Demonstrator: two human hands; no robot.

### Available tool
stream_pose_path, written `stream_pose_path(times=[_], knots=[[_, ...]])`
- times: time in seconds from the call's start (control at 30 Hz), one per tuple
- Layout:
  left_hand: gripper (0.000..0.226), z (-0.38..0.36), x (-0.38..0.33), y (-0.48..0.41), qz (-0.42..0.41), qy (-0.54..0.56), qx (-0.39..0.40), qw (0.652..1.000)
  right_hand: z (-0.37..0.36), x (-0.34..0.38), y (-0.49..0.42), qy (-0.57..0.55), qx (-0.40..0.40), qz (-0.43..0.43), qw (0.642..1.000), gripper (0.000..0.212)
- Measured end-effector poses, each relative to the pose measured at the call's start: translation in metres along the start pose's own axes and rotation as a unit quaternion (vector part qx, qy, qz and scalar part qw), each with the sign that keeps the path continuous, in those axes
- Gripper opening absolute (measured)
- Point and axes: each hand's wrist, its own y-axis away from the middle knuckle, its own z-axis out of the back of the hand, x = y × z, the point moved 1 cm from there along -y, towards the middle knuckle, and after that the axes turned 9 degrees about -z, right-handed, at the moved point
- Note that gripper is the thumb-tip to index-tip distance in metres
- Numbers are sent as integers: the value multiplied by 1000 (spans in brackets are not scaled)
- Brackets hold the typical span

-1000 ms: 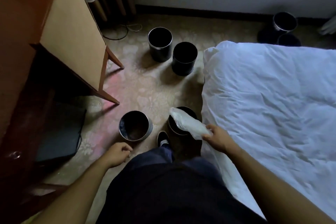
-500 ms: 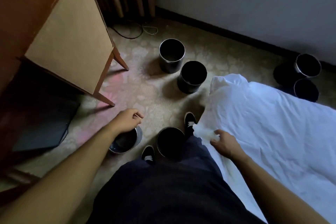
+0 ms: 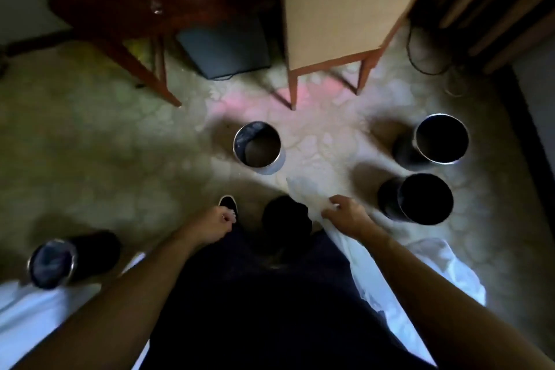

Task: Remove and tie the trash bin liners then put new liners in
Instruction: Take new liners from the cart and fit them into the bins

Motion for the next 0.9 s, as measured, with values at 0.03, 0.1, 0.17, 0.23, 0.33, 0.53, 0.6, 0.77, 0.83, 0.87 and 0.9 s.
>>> stream_pose_path(times=[0.03,0.1,0.17,0.23,0.33,0.53,0.6,0.77,0.83,0.87,0.9], knots=[[17,-9,15,8,13,21,-13,1000,-8,7,-6,19,13,8,1000,46],[15,-24,42,18,29,58,-31,997,-28,17,-17,47,37,10,998,50],[15,-37,66,20,31,75,-33,996,-48,22,-30,65,52,2,997,54],[19,-49,89,11,17,82,-32,996,-69,21,-47,78,49,-6,996,53],[26,-66,123,-12,-1,104,-38,994,-105,10,-81,106,46,-23,993,44],[21,-114,170,-74,-38,145,-62,987,-169,-33,-147,9,58,-80,995,31],[21,-137,182,-97,-61,143,-72,985,-186,-50,-162,-86,63,-90,990,19],[20,-206,212,-132,-98,140,-99,980,-218,-88,-193,-217,219,-69,949,30],[16,-226,216,-138,-128,82,-89,984,-228,-101,-202,-223,238,-60,943,31],[15,-231,213,-141,-147,62,-90,983,-233,-105,-205,-233,243,-55,940,32],[14,-235,209,-142,-165,69,-92,980,-237,-108,-207,-239,247,-51,938,33]])
